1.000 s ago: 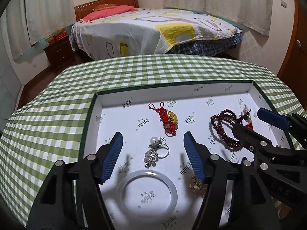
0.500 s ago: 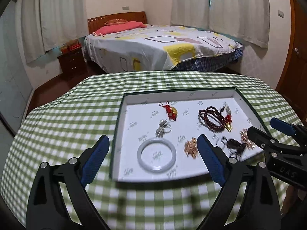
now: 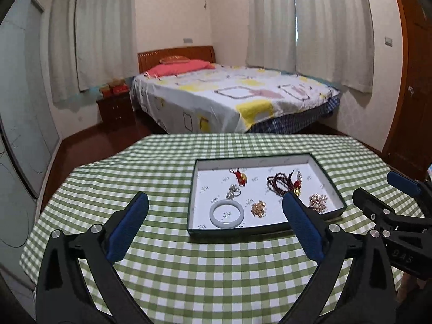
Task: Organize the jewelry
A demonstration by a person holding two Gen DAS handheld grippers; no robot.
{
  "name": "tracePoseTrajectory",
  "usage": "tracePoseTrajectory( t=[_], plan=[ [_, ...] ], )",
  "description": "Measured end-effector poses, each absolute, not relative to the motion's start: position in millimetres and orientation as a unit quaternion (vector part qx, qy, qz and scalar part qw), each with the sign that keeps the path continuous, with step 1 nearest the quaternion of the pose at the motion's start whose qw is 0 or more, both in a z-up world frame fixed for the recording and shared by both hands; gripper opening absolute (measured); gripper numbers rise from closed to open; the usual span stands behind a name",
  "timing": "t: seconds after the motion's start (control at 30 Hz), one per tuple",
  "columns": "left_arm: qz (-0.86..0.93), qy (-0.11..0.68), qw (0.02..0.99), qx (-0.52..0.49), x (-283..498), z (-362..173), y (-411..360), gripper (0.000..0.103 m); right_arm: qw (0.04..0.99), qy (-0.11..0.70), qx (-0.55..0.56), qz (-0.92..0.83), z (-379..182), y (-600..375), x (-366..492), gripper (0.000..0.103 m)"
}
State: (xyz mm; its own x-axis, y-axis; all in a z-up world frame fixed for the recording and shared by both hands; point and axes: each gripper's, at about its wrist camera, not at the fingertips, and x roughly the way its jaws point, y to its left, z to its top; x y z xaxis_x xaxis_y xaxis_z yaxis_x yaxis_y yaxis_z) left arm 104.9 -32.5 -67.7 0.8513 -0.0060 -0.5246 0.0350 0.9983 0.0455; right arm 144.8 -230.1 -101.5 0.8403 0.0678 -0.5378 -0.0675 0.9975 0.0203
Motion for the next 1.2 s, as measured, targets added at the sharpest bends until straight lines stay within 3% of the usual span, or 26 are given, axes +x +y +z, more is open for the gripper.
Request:
tracePoseTrajectory(
  t=[0.43, 1.2],
  plan=[
    [-0.008, 0.231, 0.973, 0.018, 55.2, -29.8, -28.6, 0.097, 0.973, 0.23, -0.004, 0.032, -65.7, -229.5, 100.3, 0.081],
    [-0.003, 0.231, 0.973, 0.016, 46.5, -30.8, -20.2, 0.097, 0.975, 0.221, -0.007, 0.028, -60.5, -232.1, 89.6, 0.081]
  ],
)
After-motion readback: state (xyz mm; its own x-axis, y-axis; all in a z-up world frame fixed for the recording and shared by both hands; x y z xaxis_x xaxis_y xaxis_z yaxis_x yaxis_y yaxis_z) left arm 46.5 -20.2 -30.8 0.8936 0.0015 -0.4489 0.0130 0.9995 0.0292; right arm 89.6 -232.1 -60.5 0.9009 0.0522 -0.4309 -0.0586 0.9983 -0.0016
